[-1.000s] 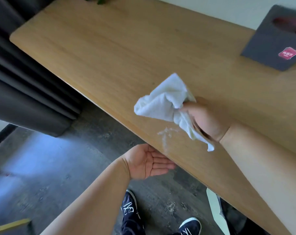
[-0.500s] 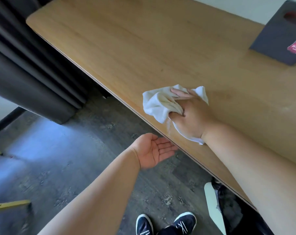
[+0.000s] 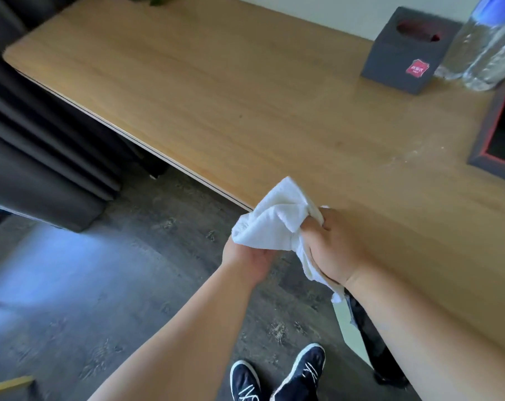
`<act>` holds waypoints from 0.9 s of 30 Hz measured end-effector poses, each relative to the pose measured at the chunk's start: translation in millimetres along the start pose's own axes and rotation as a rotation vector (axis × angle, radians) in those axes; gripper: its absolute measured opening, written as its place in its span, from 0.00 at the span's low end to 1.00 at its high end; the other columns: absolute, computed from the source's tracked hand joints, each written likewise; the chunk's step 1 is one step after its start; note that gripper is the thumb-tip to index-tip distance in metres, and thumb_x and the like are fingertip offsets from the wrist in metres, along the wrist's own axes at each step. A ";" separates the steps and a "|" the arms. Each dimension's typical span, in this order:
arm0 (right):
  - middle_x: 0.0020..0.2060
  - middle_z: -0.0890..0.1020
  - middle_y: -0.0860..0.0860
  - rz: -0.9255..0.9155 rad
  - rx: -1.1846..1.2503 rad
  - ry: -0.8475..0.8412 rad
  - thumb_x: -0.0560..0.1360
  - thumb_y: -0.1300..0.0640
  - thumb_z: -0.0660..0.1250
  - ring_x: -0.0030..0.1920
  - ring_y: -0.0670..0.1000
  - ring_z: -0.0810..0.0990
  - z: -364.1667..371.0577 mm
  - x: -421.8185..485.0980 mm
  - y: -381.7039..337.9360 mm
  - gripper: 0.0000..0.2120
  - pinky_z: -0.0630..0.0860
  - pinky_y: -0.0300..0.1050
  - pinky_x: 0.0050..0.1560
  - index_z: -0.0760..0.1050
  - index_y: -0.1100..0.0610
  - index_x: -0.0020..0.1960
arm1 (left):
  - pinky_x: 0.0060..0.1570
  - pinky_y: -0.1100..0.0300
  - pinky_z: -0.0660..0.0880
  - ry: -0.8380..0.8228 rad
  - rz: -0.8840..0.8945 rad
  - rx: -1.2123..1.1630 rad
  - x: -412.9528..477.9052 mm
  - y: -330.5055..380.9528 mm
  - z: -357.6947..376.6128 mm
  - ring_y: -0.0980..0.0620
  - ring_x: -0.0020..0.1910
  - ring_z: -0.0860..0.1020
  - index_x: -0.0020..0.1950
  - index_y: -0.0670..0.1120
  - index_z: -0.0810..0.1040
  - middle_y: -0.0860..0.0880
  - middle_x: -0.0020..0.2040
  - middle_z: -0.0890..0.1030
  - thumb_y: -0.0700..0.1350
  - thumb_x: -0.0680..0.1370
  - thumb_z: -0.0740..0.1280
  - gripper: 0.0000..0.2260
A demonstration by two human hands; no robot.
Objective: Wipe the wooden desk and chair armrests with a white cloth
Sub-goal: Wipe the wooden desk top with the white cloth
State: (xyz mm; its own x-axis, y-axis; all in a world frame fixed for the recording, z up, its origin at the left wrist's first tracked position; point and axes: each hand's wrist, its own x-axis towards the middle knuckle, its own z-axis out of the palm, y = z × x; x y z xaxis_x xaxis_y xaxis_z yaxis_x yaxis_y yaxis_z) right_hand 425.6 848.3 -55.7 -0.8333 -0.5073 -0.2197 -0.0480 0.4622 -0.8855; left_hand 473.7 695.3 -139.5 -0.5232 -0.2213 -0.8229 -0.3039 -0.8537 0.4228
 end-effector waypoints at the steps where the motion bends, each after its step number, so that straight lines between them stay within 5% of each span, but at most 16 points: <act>1: 0.23 0.66 0.43 0.061 0.048 0.046 0.73 0.43 0.60 0.27 0.44 0.67 -9.1 -5.7 -4.3 0.20 0.64 0.40 0.33 0.65 0.56 0.30 | 0.44 0.50 0.81 0.023 -0.005 -0.041 -1.1 -5.3 0.1 0.40 0.44 0.85 0.53 0.41 0.81 0.41 0.48 0.86 0.42 0.79 0.63 0.09; 4: 0.25 0.73 0.47 0.196 0.169 0.209 0.76 0.42 0.62 0.25 0.47 0.73 -51.6 -9.6 -16.2 0.22 0.68 0.41 0.30 0.72 0.59 0.35 | 0.40 0.49 0.84 0.098 -0.087 -0.092 -0.1 -22.2 8.4 0.40 0.42 0.86 0.47 0.35 0.79 0.38 0.44 0.85 0.44 0.85 0.54 0.18; 8: 0.22 0.77 0.43 0.003 -0.011 0.491 0.78 0.45 0.63 0.22 0.39 0.75 -114.0 29.4 -26.3 0.19 0.64 0.30 0.20 0.72 0.56 0.33 | 0.37 0.51 0.81 0.089 -0.107 -0.073 4.3 -41.7 25.5 0.45 0.30 0.79 0.38 0.40 0.75 0.43 0.30 0.78 0.43 0.85 0.53 0.19; 11: 0.28 0.81 0.43 -0.054 -0.221 0.294 0.77 0.46 0.62 0.30 0.38 0.78 -106.7 57.1 -11.3 0.11 0.70 0.36 0.31 0.76 0.46 0.38 | 0.37 0.52 0.81 0.056 -0.102 -0.074 10.4 -57.5 32.3 0.45 0.32 0.75 0.39 0.42 0.73 0.44 0.31 0.75 0.42 0.83 0.54 0.15; 13: 0.36 0.80 0.43 -0.105 -0.299 0.066 0.79 0.49 0.61 0.35 0.39 0.77 -76.9 55.8 11.4 0.14 0.68 0.39 0.36 0.74 0.32 0.38 | 0.39 0.52 0.81 0.048 -0.086 -0.052 14.1 -66.2 37.6 0.45 0.33 0.74 0.41 0.42 0.73 0.43 0.35 0.74 0.40 0.82 0.54 0.13; 16: 0.44 0.77 0.37 -0.267 -0.268 -0.024 0.76 0.48 0.62 0.46 0.40 0.76 -41.9 33.8 28.6 0.14 0.71 0.41 0.44 0.71 0.29 0.38 | 0.46 0.48 0.79 0.019 -0.043 -0.076 15.0 -75.7 39.4 0.44 0.37 0.76 0.44 0.40 0.75 0.42 0.40 0.75 0.40 0.81 0.55 0.11; 20: 0.42 0.77 0.29 -0.340 -0.178 -0.142 0.76 0.50 0.63 0.63 0.41 0.73 -40.1 -9.3 37.5 0.16 0.73 0.43 0.56 0.73 0.29 0.36 | 0.68 0.34 0.72 -0.113 0.095 0.045 0.2 -92.4 34.8 0.33 0.62 0.79 0.62 0.37 0.79 0.36 0.59 0.80 0.44 0.80 0.65 0.14; 22: 0.37 0.79 0.30 -0.243 -0.119 -0.171 0.76 0.46 0.62 0.53 0.40 0.78 -53.2 -27.6 39.5 0.15 0.73 0.41 0.46 0.74 0.33 0.32 | 0.62 0.32 0.76 -0.101 0.132 0.052 -6.8 -106.9 34.5 0.36 0.54 0.81 0.57 0.40 0.80 0.37 0.53 0.81 0.42 0.78 0.66 0.10; 24: 0.23 0.73 0.37 -0.180 -0.046 -0.105 0.76 0.44 0.61 0.30 0.39 0.73 -77.1 -34.5 42.9 0.19 0.67 0.33 0.32 0.70 0.41 0.26 | 0.41 0.46 0.84 0.078 0.047 0.072 -6.8 -131.5 38.2 0.43 0.37 0.84 0.50 0.38 0.80 0.40 0.39 0.84 0.41 0.80 0.61 0.10; 27: 0.22 0.64 0.43 -0.097 0.104 -0.013 0.76 0.47 0.62 0.25 0.44 0.63 -118.4 -35.7 42.0 0.21 0.61 0.37 0.26 0.62 0.55 0.30 | 0.28 0.57 0.79 0.301 -0.141 0.064 -1.6 -180.4 42.4 0.44 0.27 0.82 0.42 0.38 0.78 0.43 0.27 0.82 0.42 0.83 0.53 0.18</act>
State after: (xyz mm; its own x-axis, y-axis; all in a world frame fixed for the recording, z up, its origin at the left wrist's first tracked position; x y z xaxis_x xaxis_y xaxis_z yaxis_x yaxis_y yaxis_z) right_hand 388.1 971.9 -36.5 -0.8203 -0.5555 -0.1361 -0.0698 0.3334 -0.9402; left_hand 495.5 869.7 -198.4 -0.2171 -0.2407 -0.9460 -0.4109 -0.8565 0.3123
